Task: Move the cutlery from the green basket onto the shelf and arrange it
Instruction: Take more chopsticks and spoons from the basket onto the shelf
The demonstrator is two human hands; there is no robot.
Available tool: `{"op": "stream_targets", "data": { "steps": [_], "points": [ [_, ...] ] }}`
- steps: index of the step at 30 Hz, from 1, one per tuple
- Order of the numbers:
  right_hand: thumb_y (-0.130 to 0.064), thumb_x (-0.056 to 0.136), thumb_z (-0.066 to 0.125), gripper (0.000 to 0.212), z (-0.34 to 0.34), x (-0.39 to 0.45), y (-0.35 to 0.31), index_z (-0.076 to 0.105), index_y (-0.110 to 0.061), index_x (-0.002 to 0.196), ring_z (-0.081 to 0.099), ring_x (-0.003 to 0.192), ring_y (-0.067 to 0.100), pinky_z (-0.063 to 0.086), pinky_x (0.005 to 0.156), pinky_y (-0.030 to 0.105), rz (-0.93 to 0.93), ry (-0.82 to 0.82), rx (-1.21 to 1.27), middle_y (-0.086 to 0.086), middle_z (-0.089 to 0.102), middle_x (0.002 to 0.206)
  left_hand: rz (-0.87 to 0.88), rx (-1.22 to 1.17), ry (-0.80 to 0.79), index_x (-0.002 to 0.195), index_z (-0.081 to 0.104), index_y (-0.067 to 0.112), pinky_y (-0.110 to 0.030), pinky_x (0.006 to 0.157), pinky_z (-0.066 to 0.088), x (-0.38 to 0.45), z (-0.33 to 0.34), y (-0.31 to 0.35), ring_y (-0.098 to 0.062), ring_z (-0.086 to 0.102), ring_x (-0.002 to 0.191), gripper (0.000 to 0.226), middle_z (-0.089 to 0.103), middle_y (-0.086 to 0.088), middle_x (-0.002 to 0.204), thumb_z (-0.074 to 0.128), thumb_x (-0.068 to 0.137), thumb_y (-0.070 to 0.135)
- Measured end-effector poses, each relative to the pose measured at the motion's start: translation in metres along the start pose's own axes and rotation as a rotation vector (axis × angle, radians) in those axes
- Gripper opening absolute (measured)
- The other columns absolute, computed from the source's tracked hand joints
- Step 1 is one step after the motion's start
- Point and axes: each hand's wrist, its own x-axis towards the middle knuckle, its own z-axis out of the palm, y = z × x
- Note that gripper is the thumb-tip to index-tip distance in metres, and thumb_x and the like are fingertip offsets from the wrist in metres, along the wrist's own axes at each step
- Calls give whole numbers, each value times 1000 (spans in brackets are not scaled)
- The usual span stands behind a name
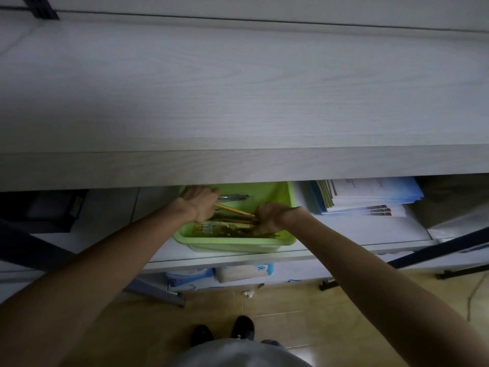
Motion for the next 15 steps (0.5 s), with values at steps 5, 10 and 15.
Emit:
{"op": "stream_targets", "data": {
  "steps": [5,10,15],
  "points": [
    [-53,91,64,32,-1,1,1,58,-23,82,57,72,15,46,69,30,-12,-36,28,-2,61,81,27,17,23,122,49,10,-33,71,39,-5,-2,-4,-27,57,93,24,61,-12,116,49,99,19],
    [-43,93,63,23,1,0,-1,60,-21,94,57,77,17,45,70,29,-1,-44,35,-2,60,84,70,104,-38,112,56,13,-31,69,39,-7,0,1,-22,51,82,30,61,-9,102,49,102,40],
    [-45,89,66,28,7,8,2,65,-21,104,62,88,20,47,73,29,-17,9,121,-1,64,92,110,37,-55,98,62,13,-31,66,40,-6,1,-1,-23,56,79,39,60,-5,90,45,103,48]
  ]
}}
